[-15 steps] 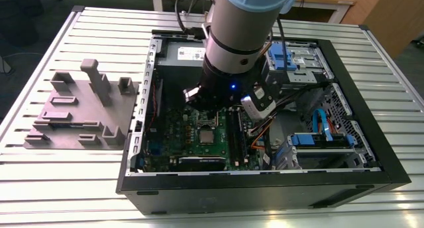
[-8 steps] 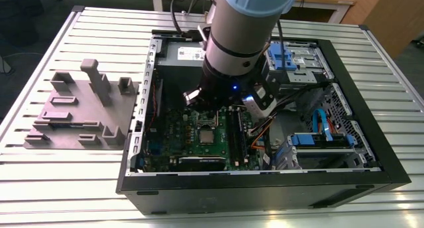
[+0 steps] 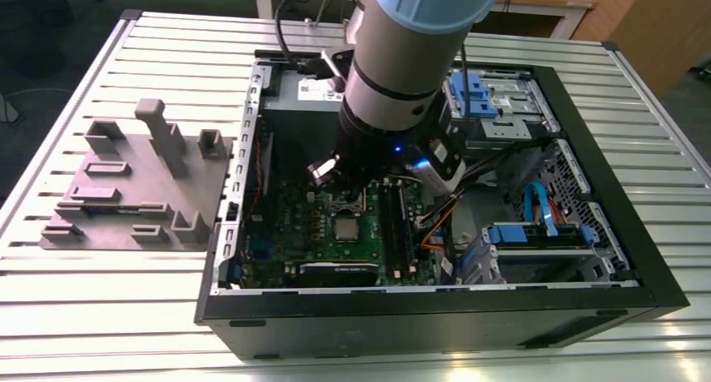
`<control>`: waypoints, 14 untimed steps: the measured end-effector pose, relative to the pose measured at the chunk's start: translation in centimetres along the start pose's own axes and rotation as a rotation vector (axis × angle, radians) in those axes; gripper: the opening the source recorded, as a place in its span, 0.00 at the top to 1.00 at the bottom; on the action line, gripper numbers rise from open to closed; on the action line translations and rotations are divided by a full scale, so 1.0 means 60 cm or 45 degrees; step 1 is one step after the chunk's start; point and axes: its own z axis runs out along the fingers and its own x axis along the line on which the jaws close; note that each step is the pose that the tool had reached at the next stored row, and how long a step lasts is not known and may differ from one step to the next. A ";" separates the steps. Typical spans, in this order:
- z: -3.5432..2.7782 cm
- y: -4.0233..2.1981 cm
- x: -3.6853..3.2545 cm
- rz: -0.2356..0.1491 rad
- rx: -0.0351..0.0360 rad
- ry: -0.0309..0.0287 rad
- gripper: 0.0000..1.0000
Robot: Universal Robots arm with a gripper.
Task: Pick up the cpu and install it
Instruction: 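Close the cpu cover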
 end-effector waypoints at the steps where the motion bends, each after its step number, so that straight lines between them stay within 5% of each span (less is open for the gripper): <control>1: 0.000 0.000 0.000 -0.015 -0.0009 -0.0015 0.89; 2: 0.000 0.000 0.000 -0.026 -0.0100 -0.0079 0.89; 6: 0.000 0.000 0.000 -0.056 -0.0882 -0.0479 0.89; 8: 0.002 0.000 0.000 -0.086 -0.0931 -0.0474 0.89; 14: 0.010 -0.001 0.000 -0.219 -0.0884 -0.0258 0.89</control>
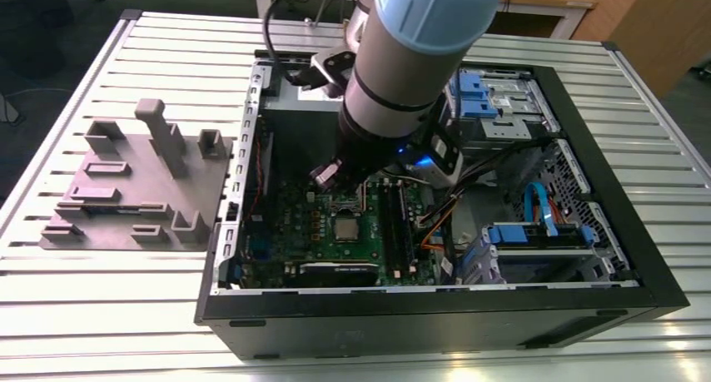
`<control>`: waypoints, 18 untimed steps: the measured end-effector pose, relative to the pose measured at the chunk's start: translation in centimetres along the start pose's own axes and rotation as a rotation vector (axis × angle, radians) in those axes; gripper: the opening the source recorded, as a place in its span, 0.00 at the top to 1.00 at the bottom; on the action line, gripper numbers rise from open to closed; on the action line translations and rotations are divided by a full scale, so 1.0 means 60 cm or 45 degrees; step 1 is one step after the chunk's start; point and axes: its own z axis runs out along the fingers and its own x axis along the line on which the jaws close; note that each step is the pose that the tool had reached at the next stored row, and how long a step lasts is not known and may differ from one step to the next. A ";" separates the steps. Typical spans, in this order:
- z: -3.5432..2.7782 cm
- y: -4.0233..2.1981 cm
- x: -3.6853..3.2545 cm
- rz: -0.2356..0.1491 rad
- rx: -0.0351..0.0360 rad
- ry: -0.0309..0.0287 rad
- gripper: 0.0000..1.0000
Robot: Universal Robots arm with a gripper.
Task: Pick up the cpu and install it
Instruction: 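Close the cpu cover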
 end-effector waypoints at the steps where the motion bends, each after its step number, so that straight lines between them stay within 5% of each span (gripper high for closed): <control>1: 0.001 0.000 0.000 -0.023 0.0003 0.0045 0.89; 2: 0.001 0.000 0.000 -0.042 0.0019 0.0067 0.89; 7: 0.001 -0.005 -0.006 -0.063 0.0016 -0.0121 0.89; 12: 0.000 -0.011 -0.013 -0.084 -0.0047 -0.0147 0.89; 16: 0.000 -0.013 -0.017 -0.098 -0.0200 -0.0478 0.89; 18: 0.001 -0.014 -0.018 -0.105 -0.0128 -0.0624 0.89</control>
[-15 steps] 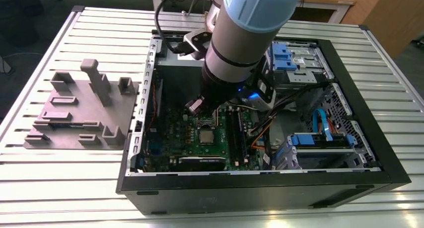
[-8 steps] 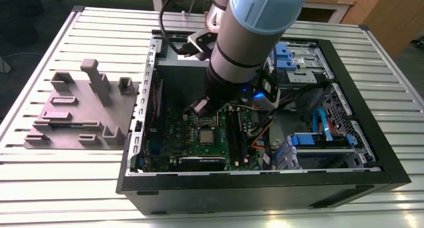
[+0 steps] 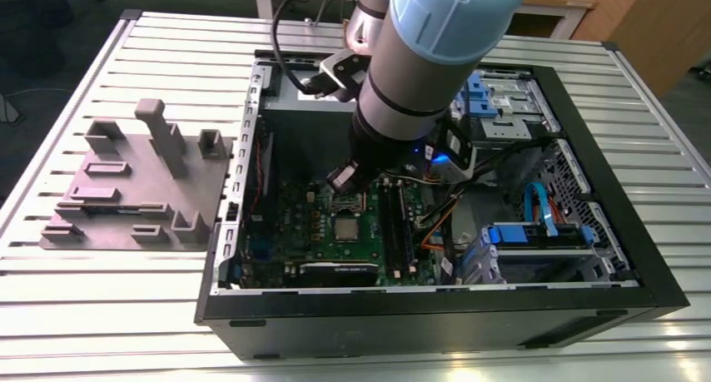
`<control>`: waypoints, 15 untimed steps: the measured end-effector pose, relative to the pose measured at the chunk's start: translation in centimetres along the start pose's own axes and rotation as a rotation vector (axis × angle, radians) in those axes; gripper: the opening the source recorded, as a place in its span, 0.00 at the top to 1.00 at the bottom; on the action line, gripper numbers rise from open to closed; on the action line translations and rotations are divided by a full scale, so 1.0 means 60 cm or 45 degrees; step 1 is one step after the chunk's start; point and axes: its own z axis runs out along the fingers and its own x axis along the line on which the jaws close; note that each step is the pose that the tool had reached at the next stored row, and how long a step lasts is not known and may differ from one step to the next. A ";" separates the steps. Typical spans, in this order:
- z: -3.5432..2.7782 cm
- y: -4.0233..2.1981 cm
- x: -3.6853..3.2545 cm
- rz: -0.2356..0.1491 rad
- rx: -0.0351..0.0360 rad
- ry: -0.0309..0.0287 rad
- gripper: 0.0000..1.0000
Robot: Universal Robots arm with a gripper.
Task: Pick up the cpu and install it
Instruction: 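Close the cpu cover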
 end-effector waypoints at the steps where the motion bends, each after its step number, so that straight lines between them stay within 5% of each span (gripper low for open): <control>1: 0.001 0.000 0.000 -0.015 0.0004 0.0012 0.89; 9: 0.007 -0.002 0.000 -0.178 0.0013 0.0242 0.89; 15: 0.009 -0.013 -0.017 -0.191 -0.0001 0.0258 0.89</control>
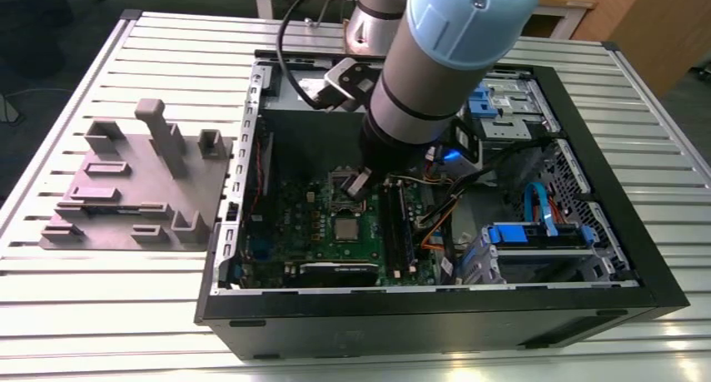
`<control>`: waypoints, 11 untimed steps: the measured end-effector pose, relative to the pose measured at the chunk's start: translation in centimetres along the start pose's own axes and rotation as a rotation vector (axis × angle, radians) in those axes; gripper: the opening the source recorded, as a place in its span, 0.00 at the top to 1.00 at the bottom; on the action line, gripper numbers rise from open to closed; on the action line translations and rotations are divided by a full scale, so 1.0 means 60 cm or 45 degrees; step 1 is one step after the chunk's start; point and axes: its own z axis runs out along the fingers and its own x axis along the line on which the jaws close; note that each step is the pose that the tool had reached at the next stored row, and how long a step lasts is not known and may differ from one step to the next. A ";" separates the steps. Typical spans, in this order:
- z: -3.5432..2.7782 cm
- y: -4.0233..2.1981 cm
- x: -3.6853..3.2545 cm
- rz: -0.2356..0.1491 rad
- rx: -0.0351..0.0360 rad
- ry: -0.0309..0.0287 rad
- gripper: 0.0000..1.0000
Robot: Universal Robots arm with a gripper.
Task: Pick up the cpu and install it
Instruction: 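Close the cpu cover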
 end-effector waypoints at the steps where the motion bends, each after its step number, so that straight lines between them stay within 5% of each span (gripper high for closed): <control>1: 0.000 -0.002 -0.003 0.000 -0.0012 -0.0015 0.89; 3: 0.001 -0.003 -0.008 -0.002 -0.0095 -0.0112 0.89; 8: 0.001 -0.010 -0.015 -0.012 -0.0697 -0.0829 0.89; 11: 0.004 -0.015 -0.020 -0.015 -0.0877 -0.1049 0.89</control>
